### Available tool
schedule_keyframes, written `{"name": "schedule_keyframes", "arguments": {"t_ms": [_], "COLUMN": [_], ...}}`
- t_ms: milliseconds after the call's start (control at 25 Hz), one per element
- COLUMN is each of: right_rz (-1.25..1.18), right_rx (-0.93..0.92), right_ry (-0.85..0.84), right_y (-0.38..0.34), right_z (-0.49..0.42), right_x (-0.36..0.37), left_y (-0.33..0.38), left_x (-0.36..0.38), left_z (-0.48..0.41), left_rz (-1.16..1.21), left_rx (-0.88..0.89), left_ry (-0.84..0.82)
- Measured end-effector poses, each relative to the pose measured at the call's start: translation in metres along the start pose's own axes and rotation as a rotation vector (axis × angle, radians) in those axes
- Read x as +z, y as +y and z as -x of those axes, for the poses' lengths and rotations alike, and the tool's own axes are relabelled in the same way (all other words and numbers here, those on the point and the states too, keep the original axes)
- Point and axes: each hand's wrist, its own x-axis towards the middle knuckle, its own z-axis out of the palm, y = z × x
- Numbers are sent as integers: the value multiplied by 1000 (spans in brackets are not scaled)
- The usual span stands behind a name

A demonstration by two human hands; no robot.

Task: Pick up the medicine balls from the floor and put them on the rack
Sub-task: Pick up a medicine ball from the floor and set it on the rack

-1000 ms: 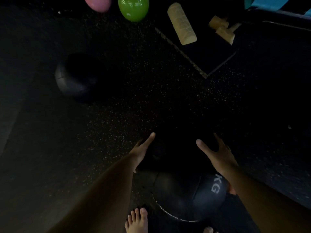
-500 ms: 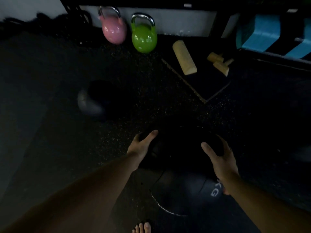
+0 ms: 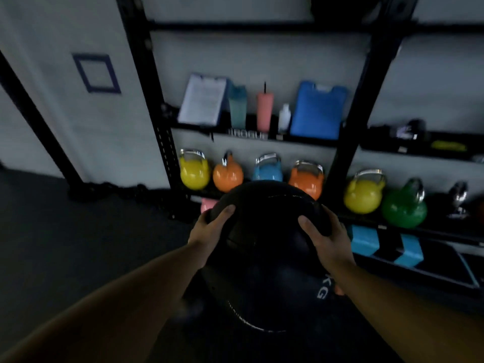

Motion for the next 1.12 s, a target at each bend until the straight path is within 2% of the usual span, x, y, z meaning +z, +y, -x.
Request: {"name": "schedule_keyframes", "arguments": {"t_ms": [240, 360, 480, 720, 960, 1120], "right_rz": [-77, -125, -179, -191, -200, -220], "right_rx": [-305, -437, -527, -627, -598, -537], "right_ry": [25, 59, 68, 24, -11, 13], "right_y": [-260, -361, -434, -513, -528, -532], "right_z": [-49, -68, -102, -224, -365, -459], "right_x": [-22, -37, -46, -36, 21, 77], "left_y": [264, 371, 454, 555, 611, 644], "left_x": [-57, -74, -76, -50, -28, -22], "left_z": [35, 52, 49, -33, -174, -280], "left_rz": [70, 52, 65, 101, 94, 53], "left_rx": [325, 468, 561, 687, 647, 654], "left_ry": [25, 47, 43, 135, 186, 158]}}
